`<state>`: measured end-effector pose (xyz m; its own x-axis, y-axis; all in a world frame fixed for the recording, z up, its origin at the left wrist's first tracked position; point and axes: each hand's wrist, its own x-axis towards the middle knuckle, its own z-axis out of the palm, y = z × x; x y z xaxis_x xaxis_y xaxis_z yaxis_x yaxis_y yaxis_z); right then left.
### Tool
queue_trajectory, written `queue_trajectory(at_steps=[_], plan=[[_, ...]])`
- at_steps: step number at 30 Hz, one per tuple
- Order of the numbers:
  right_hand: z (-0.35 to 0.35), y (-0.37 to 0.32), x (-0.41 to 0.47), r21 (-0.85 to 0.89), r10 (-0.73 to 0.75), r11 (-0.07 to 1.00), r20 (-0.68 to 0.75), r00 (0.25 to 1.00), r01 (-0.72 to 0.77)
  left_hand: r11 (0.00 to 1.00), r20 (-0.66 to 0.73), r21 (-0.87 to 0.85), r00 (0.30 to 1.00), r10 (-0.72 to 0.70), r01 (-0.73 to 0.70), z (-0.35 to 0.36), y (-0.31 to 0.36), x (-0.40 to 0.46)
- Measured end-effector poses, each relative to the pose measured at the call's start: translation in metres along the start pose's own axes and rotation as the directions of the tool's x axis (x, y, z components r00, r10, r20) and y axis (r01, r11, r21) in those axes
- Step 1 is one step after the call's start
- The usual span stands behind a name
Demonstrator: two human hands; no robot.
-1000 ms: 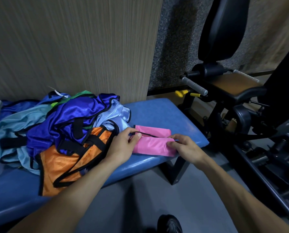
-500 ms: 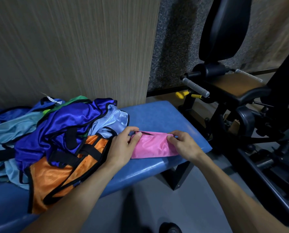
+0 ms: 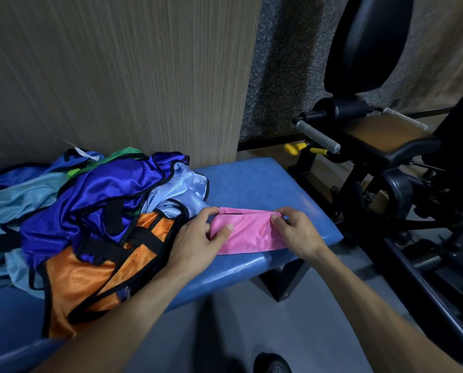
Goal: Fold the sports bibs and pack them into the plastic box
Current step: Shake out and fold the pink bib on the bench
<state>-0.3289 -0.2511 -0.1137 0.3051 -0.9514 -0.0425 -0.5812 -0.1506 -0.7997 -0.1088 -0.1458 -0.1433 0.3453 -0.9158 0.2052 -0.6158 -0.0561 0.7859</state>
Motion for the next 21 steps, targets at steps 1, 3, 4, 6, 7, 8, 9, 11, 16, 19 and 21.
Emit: queue_trajectory(at_steps=[1,3,4,6,7,8,9,11,16,19,21], plan=[[0.001,0.0,0.0,0.003,0.008,1.0,-0.004,1.0,-0.008,1.0,0.014,-0.013,0.999,0.028,-0.028,-0.001,-0.001,-0.003],[0.004,-0.002,0.0,0.004,0.017,1.0,-0.012,1.0,-0.017,0.997,0.023,-0.03,0.997,0.071,-0.07,-0.003,-0.001,-0.007],[0.005,-0.003,0.0,-0.002,0.02,1.0,-0.013,1.0,-0.02,0.996,0.015,-0.034,0.996,0.085,-0.084,-0.004,0.0,-0.009],[0.008,-0.005,0.0,-0.015,0.027,1.0,-0.017,0.999,-0.027,0.995,-0.001,-0.025,0.995,0.097,-0.096,-0.005,0.001,-0.011],[0.009,-0.006,0.0,-0.016,0.035,0.999,-0.021,0.999,-0.035,0.995,-0.005,-0.031,0.996,0.09,-0.09,-0.005,0.002,-0.012],[0.01,-0.007,0.0,-0.016,0.041,0.999,-0.024,0.999,-0.041,0.996,-0.006,-0.04,0.997,0.079,-0.079,-0.005,0.002,-0.012],[0.011,-0.008,0.0,-0.015,0.05,0.999,-0.027,0.998,-0.05,0.997,-0.008,-0.044,0.998,0.069,-0.07,-0.005,0.002,-0.012],[0.011,-0.008,0.0,-0.017,0.06,0.998,-0.046,0.997,-0.061,0.997,-0.01,-0.028,0.998,0.069,-0.07,-0.006,0.003,-0.012],[0.01,-0.006,0.003,0.007,0.089,0.996,-0.081,0.993,-0.089,0.997,-0.007,-0.006,0.997,0.077,-0.077,-0.008,0.003,-0.014],[0.012,-0.006,0.004,-0.018,0.083,0.996,-0.095,0.992,-0.085,1.0,0.019,-0.001,1.0,0.021,-0.021,-0.008,0.004,-0.012],[0.013,-0.005,0.005,-0.026,0.081,0.996,-0.114,0.99,-0.084,0.999,0.046,-0.027,0.998,-0.034,0.035,-0.007,0.006,-0.008]])
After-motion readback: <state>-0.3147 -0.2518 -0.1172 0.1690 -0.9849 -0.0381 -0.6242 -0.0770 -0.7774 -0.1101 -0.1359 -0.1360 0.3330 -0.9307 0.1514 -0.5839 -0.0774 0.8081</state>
